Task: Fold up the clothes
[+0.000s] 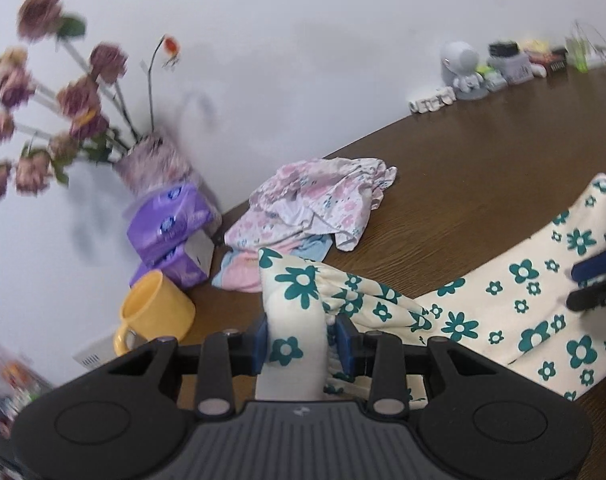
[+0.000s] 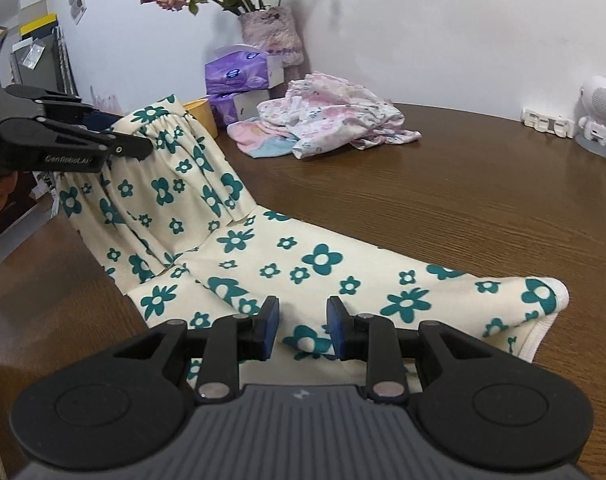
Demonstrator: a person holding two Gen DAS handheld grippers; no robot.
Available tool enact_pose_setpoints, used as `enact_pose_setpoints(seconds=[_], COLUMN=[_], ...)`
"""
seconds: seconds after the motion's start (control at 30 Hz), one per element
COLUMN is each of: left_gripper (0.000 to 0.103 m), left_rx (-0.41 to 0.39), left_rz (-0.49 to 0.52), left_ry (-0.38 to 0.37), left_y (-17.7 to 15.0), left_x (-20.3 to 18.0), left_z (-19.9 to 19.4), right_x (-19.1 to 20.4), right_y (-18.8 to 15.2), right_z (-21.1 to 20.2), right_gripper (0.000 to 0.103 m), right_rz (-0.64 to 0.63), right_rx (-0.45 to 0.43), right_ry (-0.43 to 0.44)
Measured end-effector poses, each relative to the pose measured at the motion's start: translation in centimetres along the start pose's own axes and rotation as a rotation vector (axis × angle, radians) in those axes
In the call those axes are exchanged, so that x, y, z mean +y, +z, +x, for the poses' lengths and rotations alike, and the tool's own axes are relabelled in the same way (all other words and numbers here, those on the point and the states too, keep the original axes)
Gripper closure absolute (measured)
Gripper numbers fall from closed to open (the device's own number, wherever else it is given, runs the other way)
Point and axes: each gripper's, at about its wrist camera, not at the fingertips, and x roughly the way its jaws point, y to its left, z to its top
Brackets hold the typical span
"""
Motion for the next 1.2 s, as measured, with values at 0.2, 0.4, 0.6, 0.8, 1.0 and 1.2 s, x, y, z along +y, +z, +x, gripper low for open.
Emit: enact_pose_setpoints(seconds=[0.2,0.4,0.6,0.8,1.0,1.2], left_gripper=[0.069,0.069,0.067,0.067,0.064,0.063], left_rx=[-0.008,-0.010,-0.007,-0.002,0.008,0.022], left_rz=[0.111,0.202,0.241,0.273,0.318,0.351], left_ry=[0.048,0.075,0.069,0.051,0.029,0.001], left_y=[1.1,2.3,3.3,4.1,4.6,4.4], left_x=[-2.5,-5.1,-7.1,-9.4,-12.0,-14.2], left_z=[-0.7,-1.3,-1.7,-1.7,-1.1,-0.3], right_x=[-1.0,-1.7,-2.3,-2.9,-3.5,-3.8], right_y=[-0.1,-0.2,-0.3,-0.4,-0.5,-0.6], right_z=[-0.3,-0.7,-1.3,-2.1,-2.6,-2.8], right_gripper=[0.077,0.077,0.077,0.077,0.077,0.077], right_rz=[0.030,0.049,0.062,0.077,0.093,0.105], right_rx=[-0.007,-0.018,-0.035,-0.055,-0.068,-0.074], right_ry=[-0.017,-0.014,-0.022,-0.027,-0.030,-0.037])
